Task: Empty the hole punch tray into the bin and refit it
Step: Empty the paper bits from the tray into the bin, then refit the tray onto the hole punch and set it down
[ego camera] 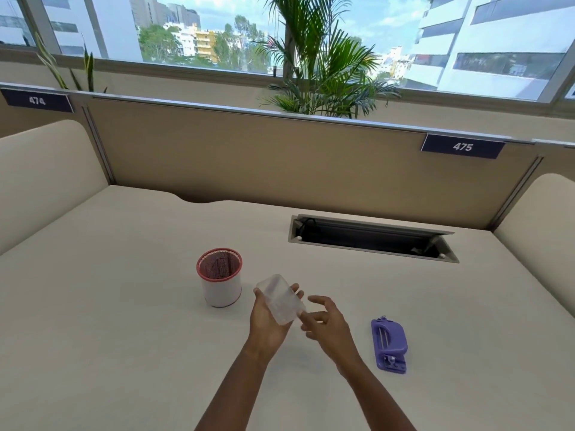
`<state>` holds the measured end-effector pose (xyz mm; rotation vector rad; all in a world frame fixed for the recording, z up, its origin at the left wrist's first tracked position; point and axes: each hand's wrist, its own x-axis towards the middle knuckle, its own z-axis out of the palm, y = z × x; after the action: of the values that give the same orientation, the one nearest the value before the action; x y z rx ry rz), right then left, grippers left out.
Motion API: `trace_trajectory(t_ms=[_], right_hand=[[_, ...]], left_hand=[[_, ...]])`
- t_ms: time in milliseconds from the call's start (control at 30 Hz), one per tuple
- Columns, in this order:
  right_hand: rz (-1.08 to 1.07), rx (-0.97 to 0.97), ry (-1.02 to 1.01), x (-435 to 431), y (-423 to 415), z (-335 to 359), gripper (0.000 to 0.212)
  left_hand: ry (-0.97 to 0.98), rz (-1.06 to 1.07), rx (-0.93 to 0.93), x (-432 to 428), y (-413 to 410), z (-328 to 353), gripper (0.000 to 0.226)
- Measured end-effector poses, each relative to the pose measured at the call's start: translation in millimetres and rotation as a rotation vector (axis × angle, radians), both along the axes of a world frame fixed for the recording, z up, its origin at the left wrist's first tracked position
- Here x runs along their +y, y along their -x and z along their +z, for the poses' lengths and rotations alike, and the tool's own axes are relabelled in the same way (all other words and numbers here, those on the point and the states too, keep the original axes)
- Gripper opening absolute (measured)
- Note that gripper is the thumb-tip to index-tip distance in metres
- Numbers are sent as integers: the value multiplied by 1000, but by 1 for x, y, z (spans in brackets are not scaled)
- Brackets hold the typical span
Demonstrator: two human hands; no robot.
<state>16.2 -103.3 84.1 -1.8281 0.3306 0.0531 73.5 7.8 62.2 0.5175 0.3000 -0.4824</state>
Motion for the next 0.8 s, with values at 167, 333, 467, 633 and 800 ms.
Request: trace_trajectory(t_ms=[167,333,467,633,800], right_hand=[[-317,-123,592,-55,12,-13,29],[-524,102,575,-97,18,-28,42],[-565,213,262,-113,19,-35,40],[-565,210,90,-117,21,-38,30],[-478,163,-92,-97,18,-30,28]], left_hand=[[62,-38,43,-2,6,-8,61],[68,-108,46,-4,11,-16,63],[78,-140,44,-8,15,-19,63],[50,-163,46,-10,17,-23,62],[-47,-186,57,-12,19,-28,62]])
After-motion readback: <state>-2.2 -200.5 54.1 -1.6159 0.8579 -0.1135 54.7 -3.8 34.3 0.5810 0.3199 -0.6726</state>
